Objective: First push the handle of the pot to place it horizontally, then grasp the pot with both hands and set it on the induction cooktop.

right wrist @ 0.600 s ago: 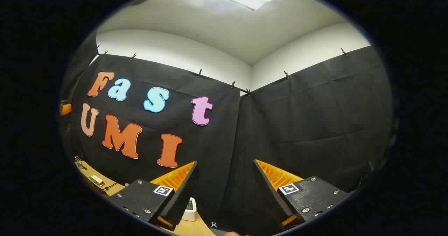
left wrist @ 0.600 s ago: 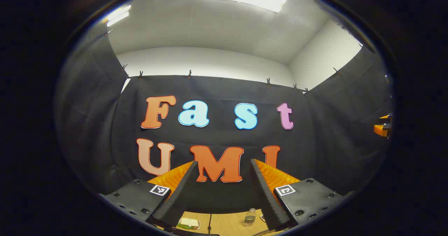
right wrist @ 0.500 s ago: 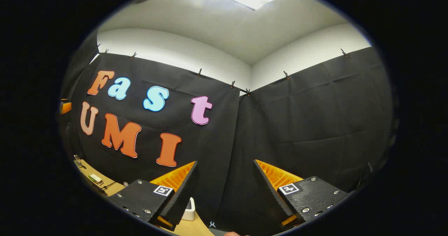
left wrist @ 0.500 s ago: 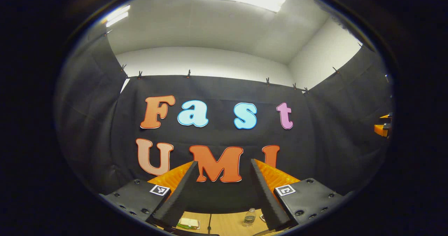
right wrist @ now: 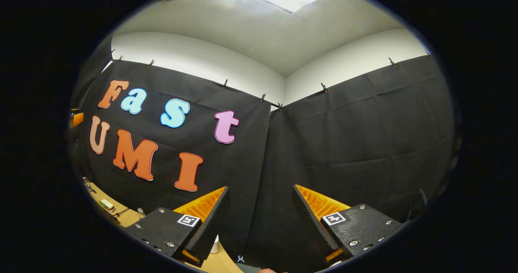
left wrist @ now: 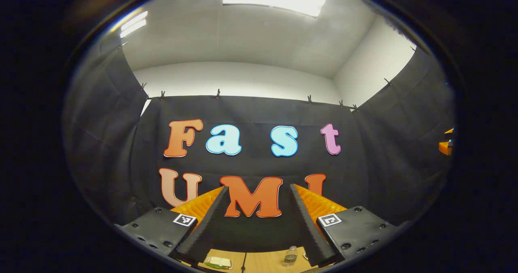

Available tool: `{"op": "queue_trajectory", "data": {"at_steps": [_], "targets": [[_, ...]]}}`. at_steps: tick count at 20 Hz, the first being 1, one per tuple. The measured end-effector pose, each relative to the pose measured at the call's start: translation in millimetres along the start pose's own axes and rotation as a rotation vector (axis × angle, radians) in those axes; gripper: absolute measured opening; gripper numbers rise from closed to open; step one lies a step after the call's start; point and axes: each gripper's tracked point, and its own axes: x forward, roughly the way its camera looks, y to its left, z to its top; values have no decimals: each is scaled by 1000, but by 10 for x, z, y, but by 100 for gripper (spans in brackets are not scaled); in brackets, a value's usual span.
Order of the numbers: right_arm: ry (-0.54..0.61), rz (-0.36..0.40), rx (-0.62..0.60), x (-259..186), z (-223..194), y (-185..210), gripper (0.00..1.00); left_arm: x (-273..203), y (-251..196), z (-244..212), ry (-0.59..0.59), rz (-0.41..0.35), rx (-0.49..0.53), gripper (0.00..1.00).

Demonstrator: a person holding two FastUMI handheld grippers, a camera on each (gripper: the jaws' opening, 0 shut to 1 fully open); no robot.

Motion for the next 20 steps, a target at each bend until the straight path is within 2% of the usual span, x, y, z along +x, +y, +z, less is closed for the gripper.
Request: {"op": "queue_trajectory", "data": {"at_steps": [3, 4, 7, 9, 10, 11, 12, 15, 16, 20], "targets": [[2, -10, 4, 5, -26, -59, 94, 33, -92, 5, -2, -1, 11, 90], [4, -12, 7, -3, -40, -72, 91, 40, -102, 14, -3, -3, 11, 90], [8, -18, 16, 1, -64, -113, 94, 54, -117, 74, -14, 5, 8, 90], [8, -21, 20, -1, -79, -142, 91, 57, -166, 103, -27, 2, -5, 97], [9, -21, 20, 3, -82, -147, 91, 63, -207, 106, -28, -9, -18, 91], [10, -21, 21, 3, -85, -152, 91, 43, -263, 83, -21, -25, -33, 91], [12, -19, 20, -5, -94, -151, 94, 42, -322, 45, -8, -41, -44, 94], [18, -18, 16, -24, -114, -177, 94, 31, -400, -122, 48, -57, -35, 94], [19, -18, 16, -31, -119, -190, 94, 33, -425, -172, 64, -62, -34, 97], [22, -15, 19, -77, -147, -261, 94, -39, -701, -498, 153, -109, -72, 92]]}}
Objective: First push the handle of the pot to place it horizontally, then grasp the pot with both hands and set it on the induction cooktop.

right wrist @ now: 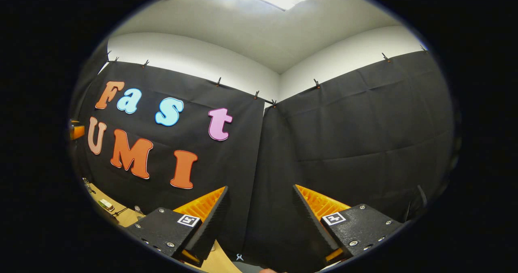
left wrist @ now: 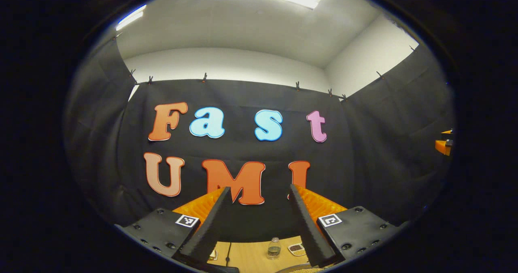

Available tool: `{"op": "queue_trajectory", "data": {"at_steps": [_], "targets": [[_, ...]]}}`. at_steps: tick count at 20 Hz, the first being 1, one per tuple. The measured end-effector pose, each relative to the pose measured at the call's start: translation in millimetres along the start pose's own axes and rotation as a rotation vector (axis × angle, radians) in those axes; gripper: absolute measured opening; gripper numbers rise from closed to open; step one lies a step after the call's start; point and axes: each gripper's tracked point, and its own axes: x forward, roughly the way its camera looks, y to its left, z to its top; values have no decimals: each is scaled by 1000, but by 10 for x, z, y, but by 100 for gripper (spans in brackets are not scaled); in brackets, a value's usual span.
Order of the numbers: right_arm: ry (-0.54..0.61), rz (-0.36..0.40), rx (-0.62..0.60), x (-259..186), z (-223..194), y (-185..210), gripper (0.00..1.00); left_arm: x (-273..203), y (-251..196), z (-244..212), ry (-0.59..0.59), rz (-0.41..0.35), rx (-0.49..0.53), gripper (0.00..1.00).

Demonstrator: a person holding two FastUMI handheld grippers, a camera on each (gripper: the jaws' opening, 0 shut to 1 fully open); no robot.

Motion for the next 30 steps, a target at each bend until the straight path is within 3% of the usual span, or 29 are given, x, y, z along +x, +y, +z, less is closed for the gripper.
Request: {"op": "queue_trajectory", "data": {"at_steps": [1, 5, 6, 8, 9, 11, 12, 18, 30], "targets": [[5, -1, -1, 1, -26, -20, 94, -19, -83, -79, 26, -18, -17, 92], [20, -10, 1, -32, -107, -144, 91, -74, -315, -450, 123, -35, -27, 63], [22, -7, 3, -44, -125, -161, 91, -91, -382, -579, 153, -36, -29, 43], [29, -1, 2, -62, -182, -213, 94, -137, -528, -856, 225, -42, -43, 15], [35, -2, 2, -66, -220, -265, 94, -170, -600, -1025, 263, -43, -62, 8], [49, 3, 5, -64, -293, -328, 91, -256, -847, -1392, 374, -73, -122, 8], [52, 9, 7, -62, -316, -356, 94, -301, -955, -1599, 430, -80, -149, 8], [76, 24, 39, -43, -530, -597, 94, -854, -1295, -2801, 786, -16, -274, 7], [95, 2, 63, -84, -782, -575, 94, -2138, -1441, -4097, 1355, 63, -399, 9]]}}
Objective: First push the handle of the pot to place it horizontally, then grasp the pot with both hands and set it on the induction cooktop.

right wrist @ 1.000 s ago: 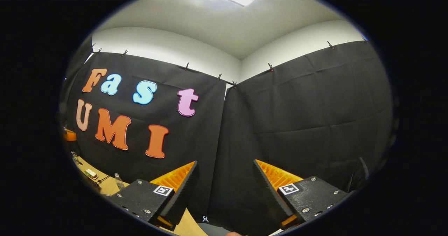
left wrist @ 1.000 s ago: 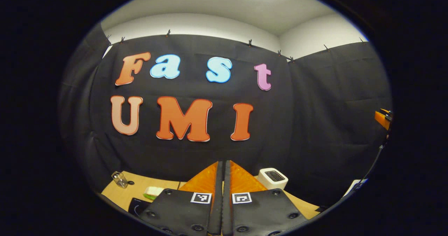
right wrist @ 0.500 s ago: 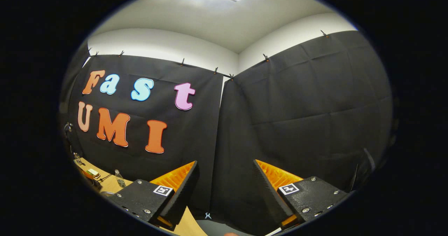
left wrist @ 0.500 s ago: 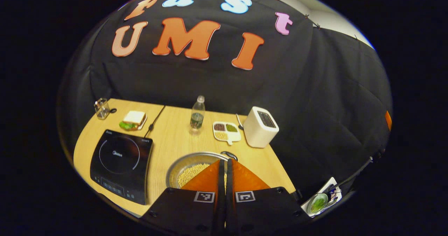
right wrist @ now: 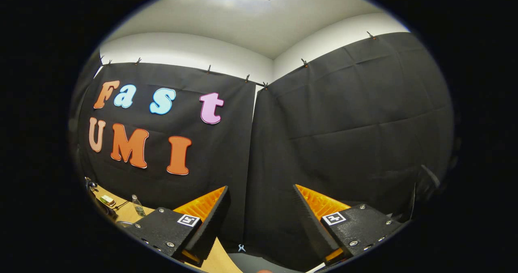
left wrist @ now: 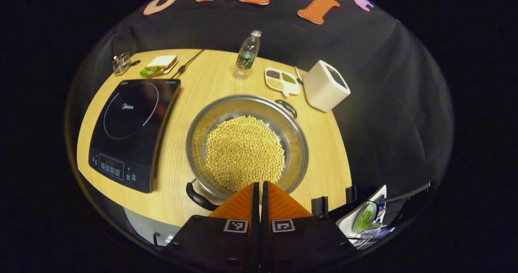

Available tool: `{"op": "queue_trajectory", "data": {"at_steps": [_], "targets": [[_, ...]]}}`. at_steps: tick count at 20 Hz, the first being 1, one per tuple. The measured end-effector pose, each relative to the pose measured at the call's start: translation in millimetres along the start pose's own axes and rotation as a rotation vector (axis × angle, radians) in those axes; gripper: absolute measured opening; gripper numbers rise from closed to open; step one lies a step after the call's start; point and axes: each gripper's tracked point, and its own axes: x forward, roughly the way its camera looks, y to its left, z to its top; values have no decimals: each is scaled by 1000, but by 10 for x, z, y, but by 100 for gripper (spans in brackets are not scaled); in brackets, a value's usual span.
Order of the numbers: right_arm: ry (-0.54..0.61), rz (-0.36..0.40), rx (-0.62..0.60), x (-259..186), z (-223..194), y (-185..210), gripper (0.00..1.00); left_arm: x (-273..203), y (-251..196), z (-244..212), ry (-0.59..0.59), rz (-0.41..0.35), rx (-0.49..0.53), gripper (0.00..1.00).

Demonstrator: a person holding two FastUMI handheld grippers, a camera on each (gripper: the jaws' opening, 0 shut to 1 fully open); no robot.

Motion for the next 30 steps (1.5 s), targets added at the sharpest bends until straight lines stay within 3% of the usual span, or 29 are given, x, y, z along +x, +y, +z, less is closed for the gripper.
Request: {"op": "queue_trajectory", "data": {"at_steps": [8, 16, 19, 30], "targets": [[40, 3, -3, 43, -115, 144, 94, 234, 262, -718, 297, 21, -169, 7], [49, -28, 9, 4, -92, 132, 94, 451, 686, -748, 368, 129, -230, 7], [51, -49, 4, -74, -81, 97, 94, 470, 759, -776, 399, 136, -286, 8], [73, -88, -15, -279, -61, 196, 94, 505, 1103, -498, 366, 257, -176, 7]]}}
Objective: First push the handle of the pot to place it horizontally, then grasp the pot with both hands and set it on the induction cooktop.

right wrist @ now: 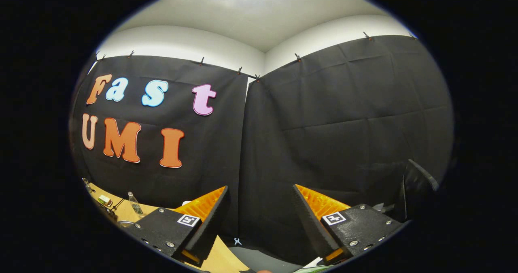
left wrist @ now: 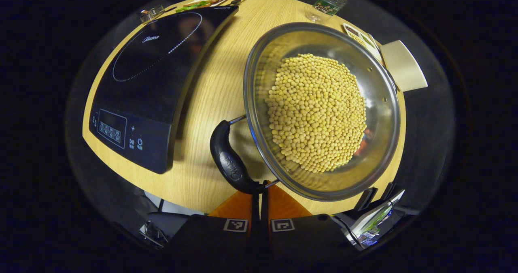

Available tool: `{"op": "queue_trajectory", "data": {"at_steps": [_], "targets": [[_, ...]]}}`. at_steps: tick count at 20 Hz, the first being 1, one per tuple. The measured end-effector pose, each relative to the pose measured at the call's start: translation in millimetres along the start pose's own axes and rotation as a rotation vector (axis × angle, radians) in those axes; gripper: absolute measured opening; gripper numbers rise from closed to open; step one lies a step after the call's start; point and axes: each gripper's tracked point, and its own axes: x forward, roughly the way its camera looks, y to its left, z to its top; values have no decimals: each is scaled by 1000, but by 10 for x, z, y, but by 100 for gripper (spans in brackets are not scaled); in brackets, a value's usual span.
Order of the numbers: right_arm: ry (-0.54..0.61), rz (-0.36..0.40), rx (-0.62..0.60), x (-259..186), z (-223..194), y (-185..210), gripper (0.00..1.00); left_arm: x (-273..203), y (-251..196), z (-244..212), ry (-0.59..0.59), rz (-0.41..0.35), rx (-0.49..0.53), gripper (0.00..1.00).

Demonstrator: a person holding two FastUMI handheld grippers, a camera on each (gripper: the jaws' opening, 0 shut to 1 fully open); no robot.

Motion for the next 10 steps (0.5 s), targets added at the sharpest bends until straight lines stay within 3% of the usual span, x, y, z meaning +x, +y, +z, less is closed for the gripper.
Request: {"op": "queue_trajectory", "data": {"at_steps": [6, 10], "targets": [[20, 28, -21, -2, -31, 283, 94, 24, 215, 309, -61, 61, 14, 8], [42, 68, -26, 23, -122, 554, 94, -82, 305, 629, -134, 75, 93, 8]]}}
